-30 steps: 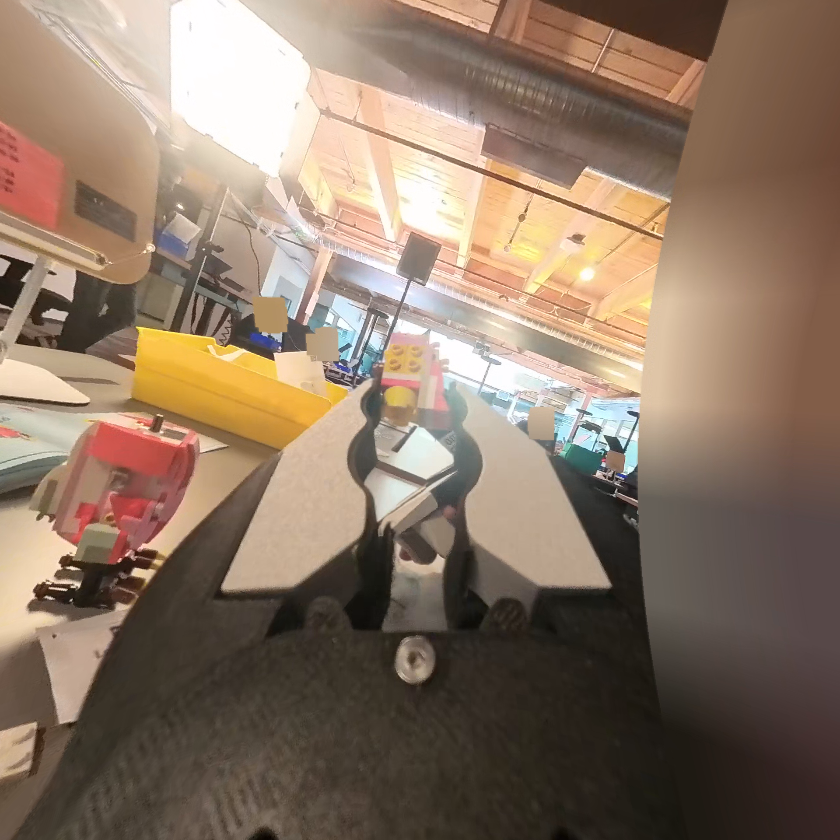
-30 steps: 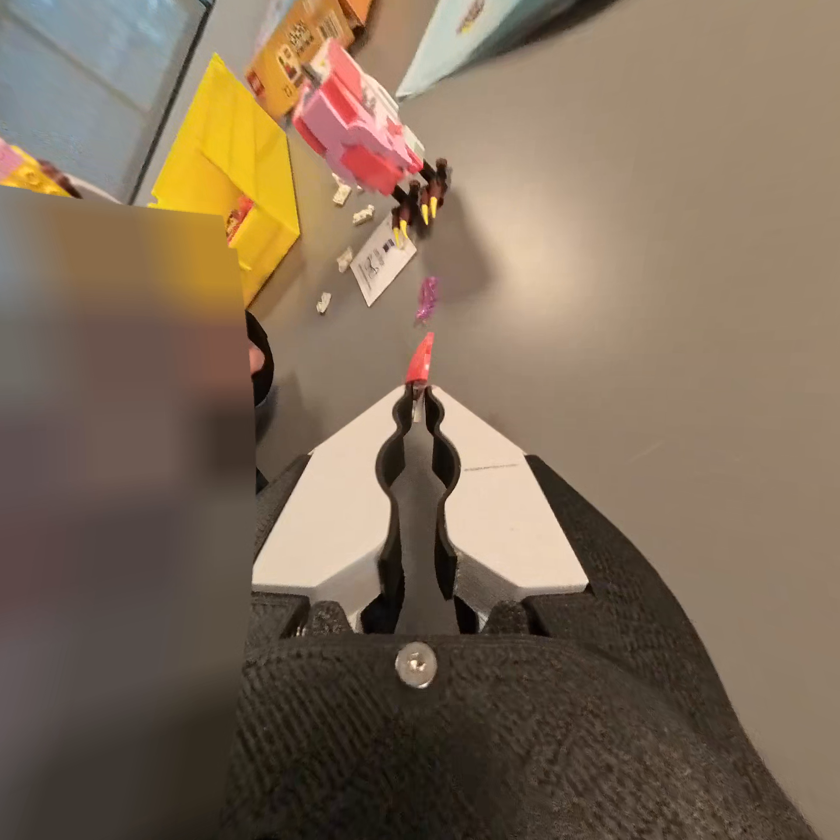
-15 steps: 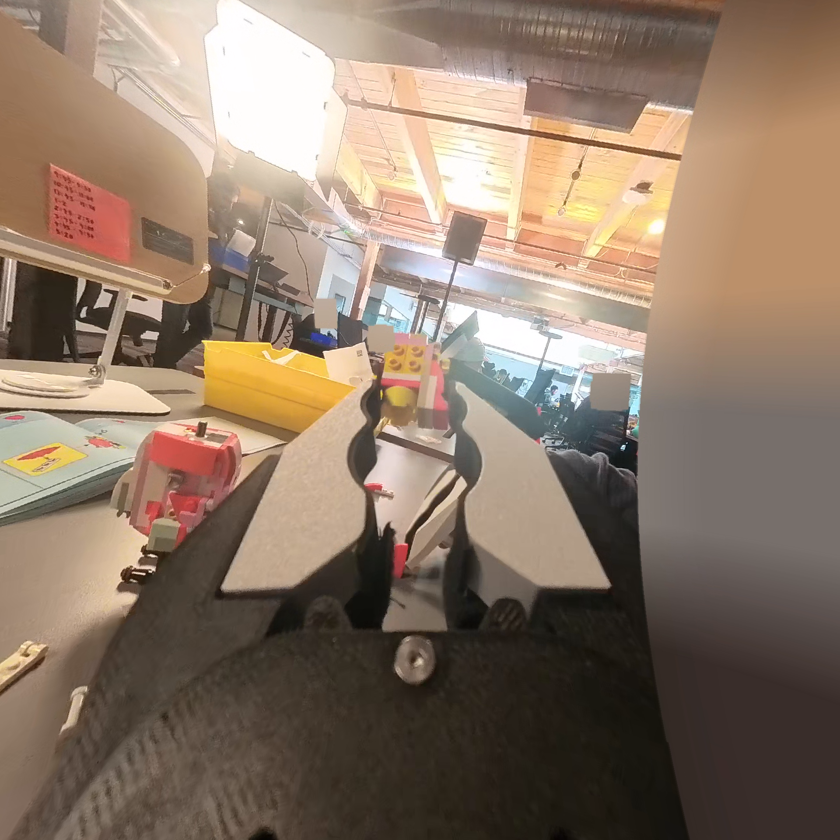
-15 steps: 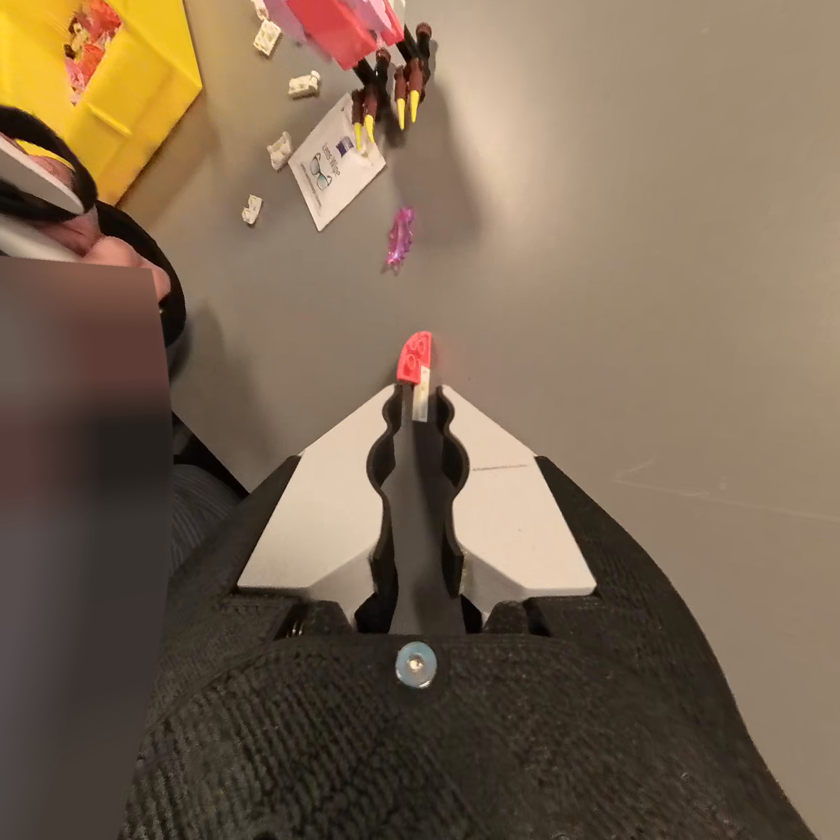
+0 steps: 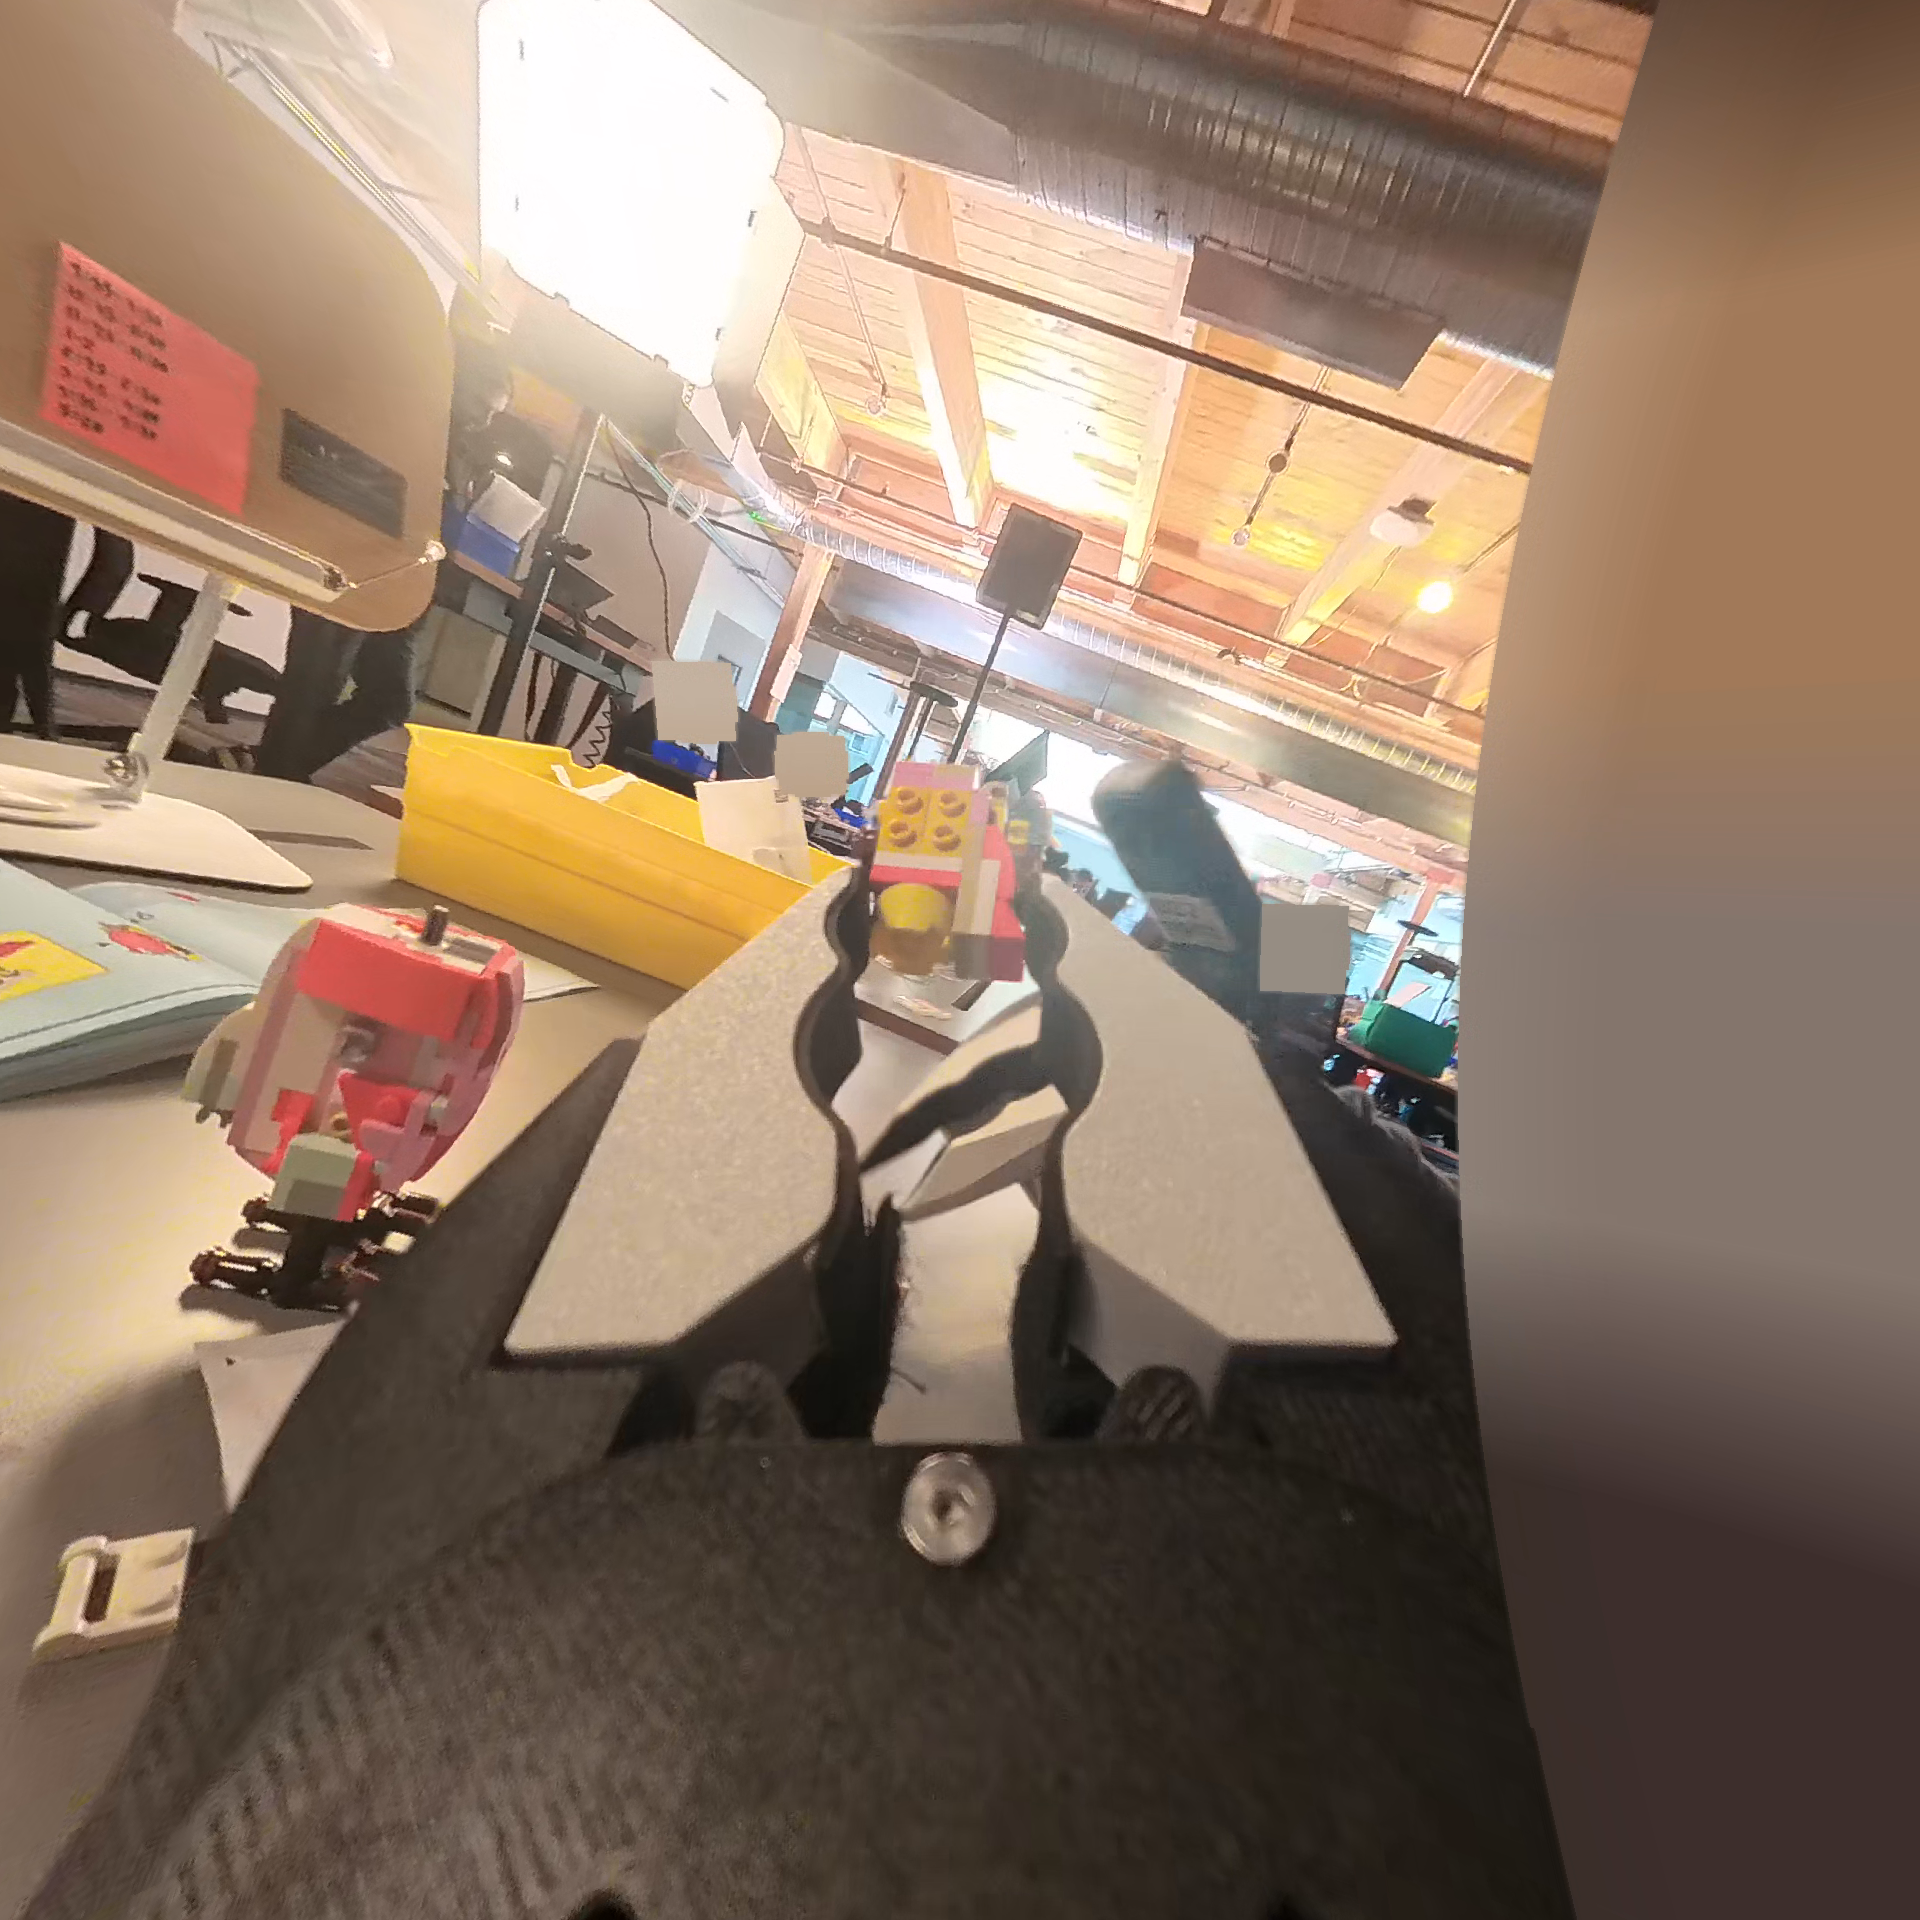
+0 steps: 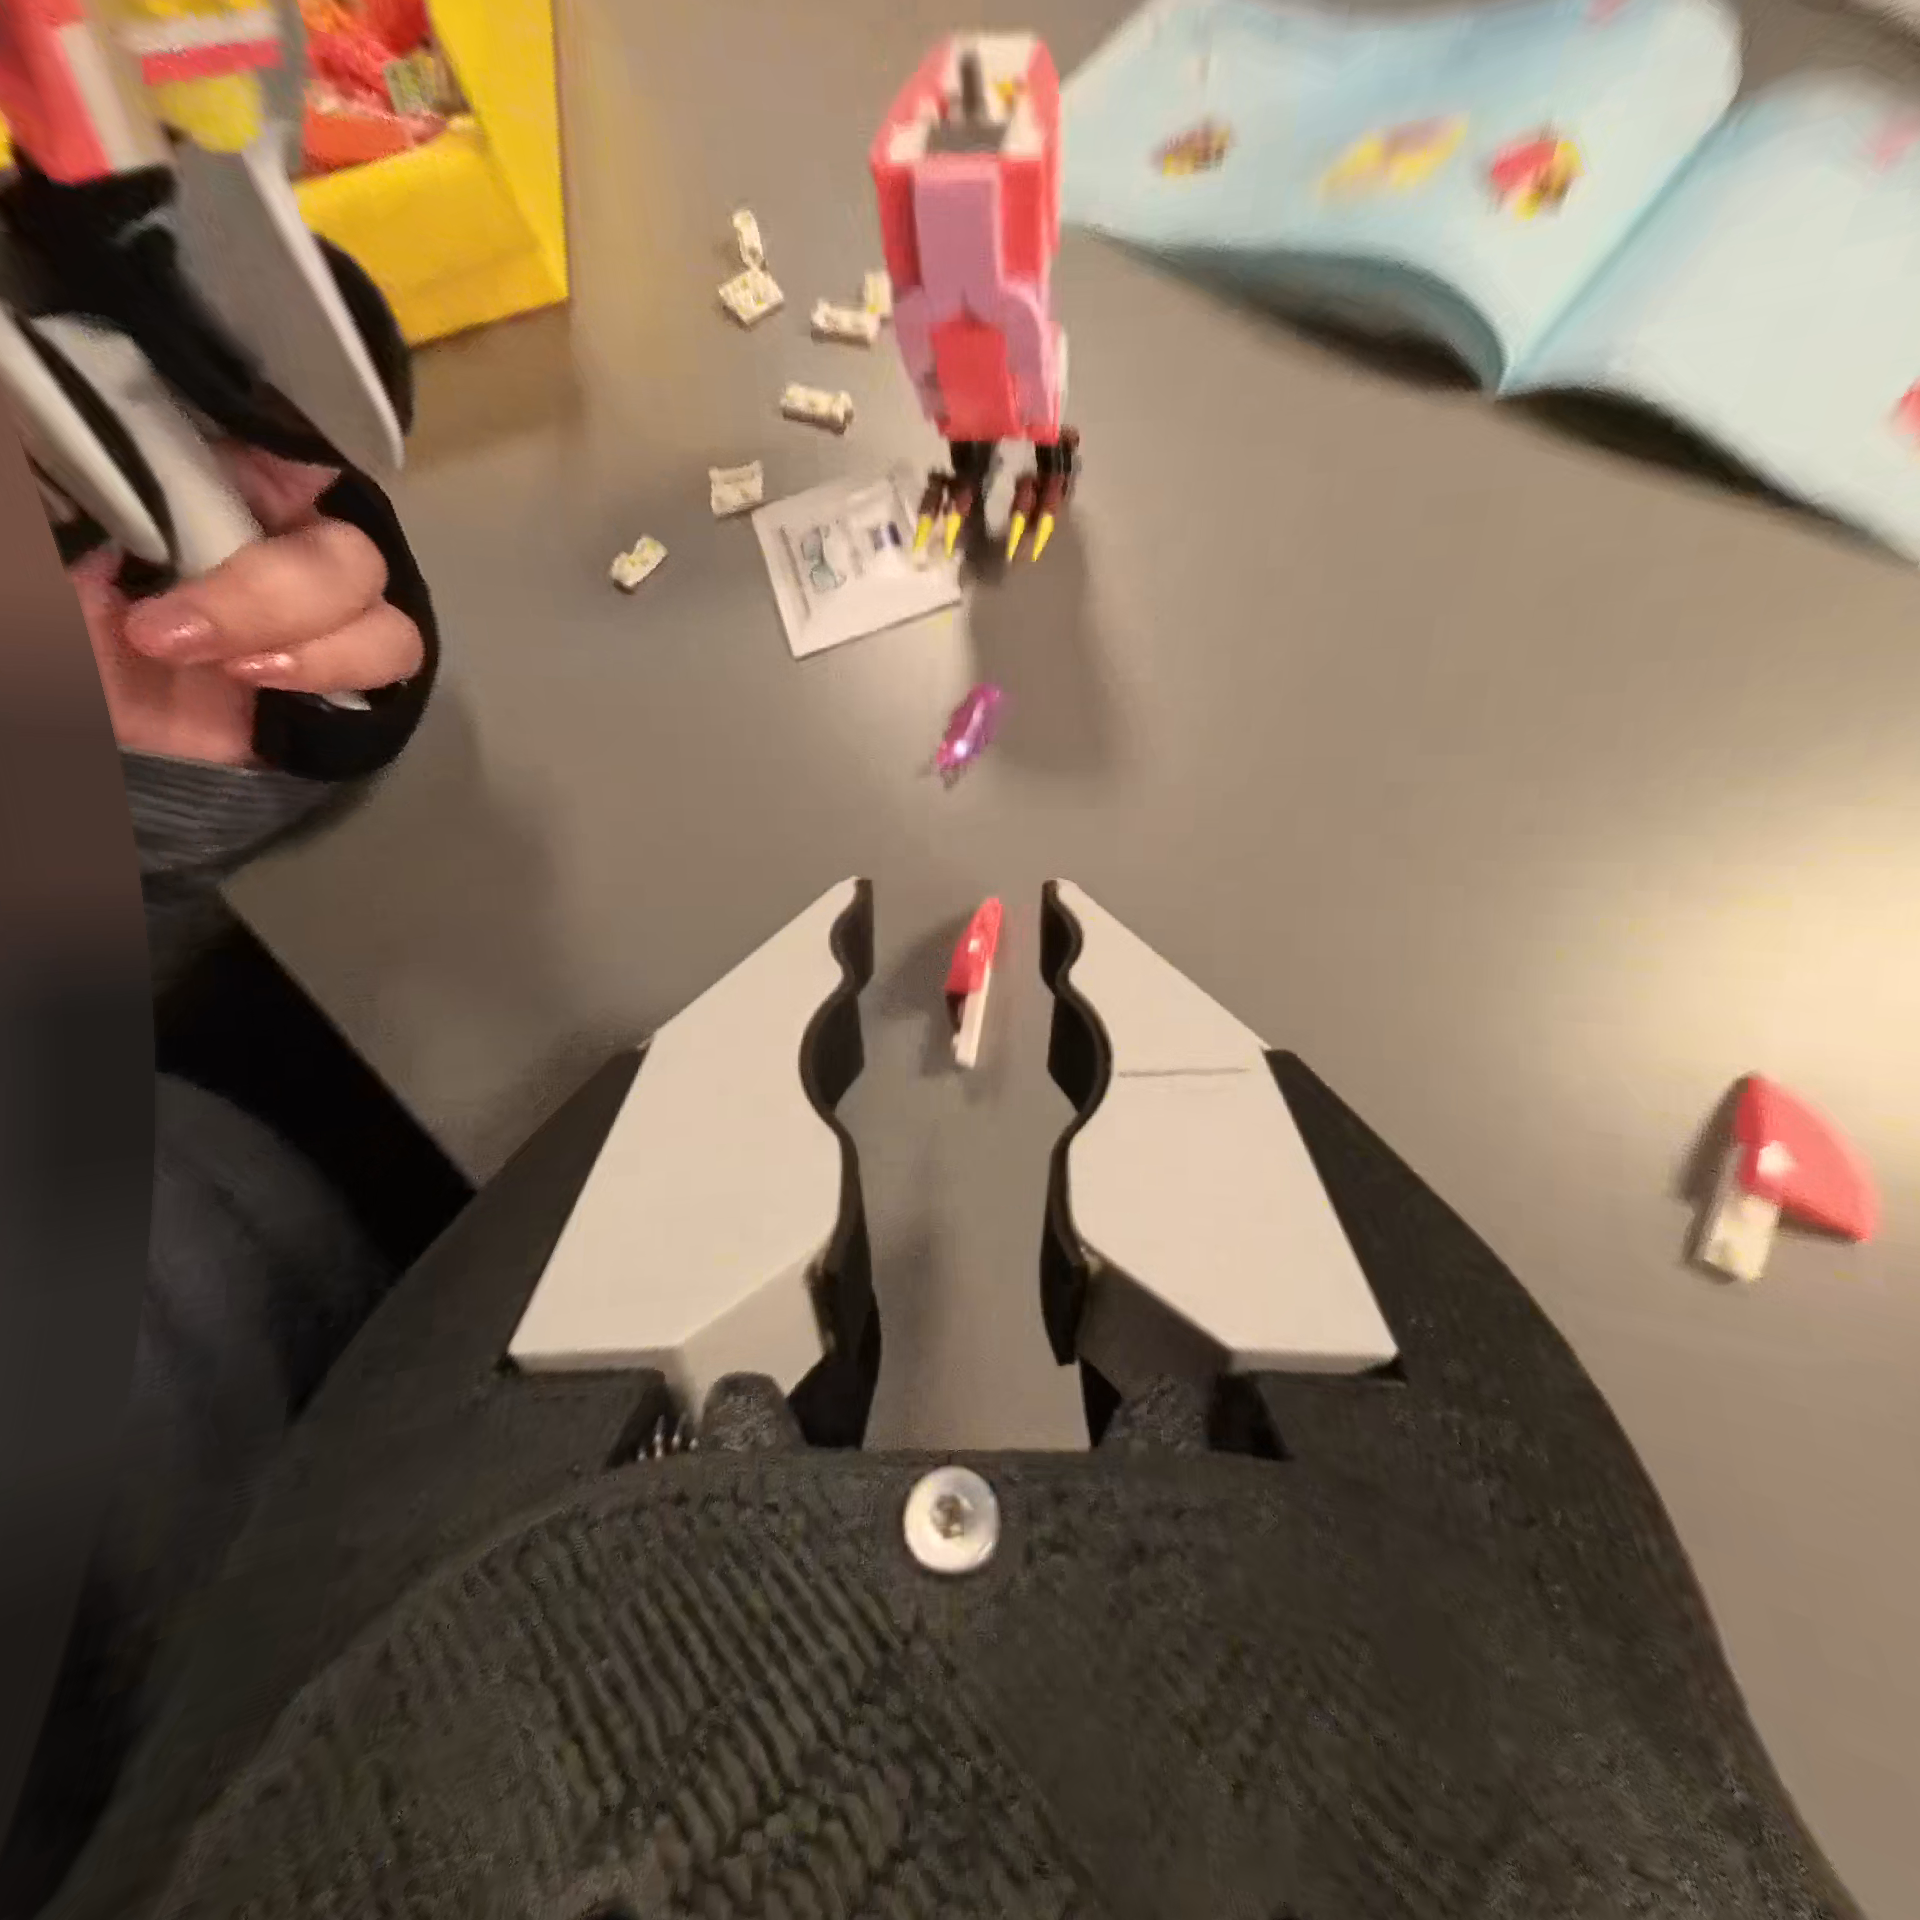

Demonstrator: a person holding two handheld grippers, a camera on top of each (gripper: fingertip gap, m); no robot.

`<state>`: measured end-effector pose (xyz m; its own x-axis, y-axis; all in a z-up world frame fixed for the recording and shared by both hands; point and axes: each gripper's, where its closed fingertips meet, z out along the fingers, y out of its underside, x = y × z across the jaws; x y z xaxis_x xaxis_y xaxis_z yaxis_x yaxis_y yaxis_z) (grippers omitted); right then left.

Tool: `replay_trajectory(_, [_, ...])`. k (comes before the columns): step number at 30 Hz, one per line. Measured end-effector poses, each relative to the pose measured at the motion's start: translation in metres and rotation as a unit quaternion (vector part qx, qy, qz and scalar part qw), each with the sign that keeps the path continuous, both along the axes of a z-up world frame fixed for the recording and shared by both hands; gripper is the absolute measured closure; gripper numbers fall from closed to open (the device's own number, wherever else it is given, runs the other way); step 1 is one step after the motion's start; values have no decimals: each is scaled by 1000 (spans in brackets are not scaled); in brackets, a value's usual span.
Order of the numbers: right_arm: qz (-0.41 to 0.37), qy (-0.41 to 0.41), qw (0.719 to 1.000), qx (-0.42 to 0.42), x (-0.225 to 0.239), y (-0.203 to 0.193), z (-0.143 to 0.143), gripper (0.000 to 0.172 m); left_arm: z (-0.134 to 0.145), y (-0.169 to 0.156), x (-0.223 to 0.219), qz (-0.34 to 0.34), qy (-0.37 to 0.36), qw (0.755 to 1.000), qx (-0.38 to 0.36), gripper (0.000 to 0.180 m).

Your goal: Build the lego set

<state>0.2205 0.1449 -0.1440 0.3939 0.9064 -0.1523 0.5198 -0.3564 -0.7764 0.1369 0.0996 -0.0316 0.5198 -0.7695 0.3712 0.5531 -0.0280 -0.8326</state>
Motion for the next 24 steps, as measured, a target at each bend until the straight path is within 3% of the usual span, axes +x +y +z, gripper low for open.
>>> replay_trajectory(2, [1,-12,998,56,-4,3,1,142,-1,0,1,-7,-4,1000,-4,153])
replay_trajectory(4, [-11,-31,998,55,-5,5,-8,142,-1,0,1,-11,-6,1000,-5,153])
replay_trajectory(6, [-14,-32,999,20,-6,2,-17,144,-2,0,2,-14,-6,1000,-8,153])
replay_trajectory(10, [-51,-13,998,-23,-1,8,-21,171,-2,0,2,-26,-16,999,-12,153])
replay_trajectory(17, [-76,103,972,-197,1,8,-18,171,-1,0,-2,-44,-49,998,-18,154])
replay_trajectory(24, [-42,39,991,-118,6,6,-29,159,-1,0,2,-55,-48,997,-20,154])
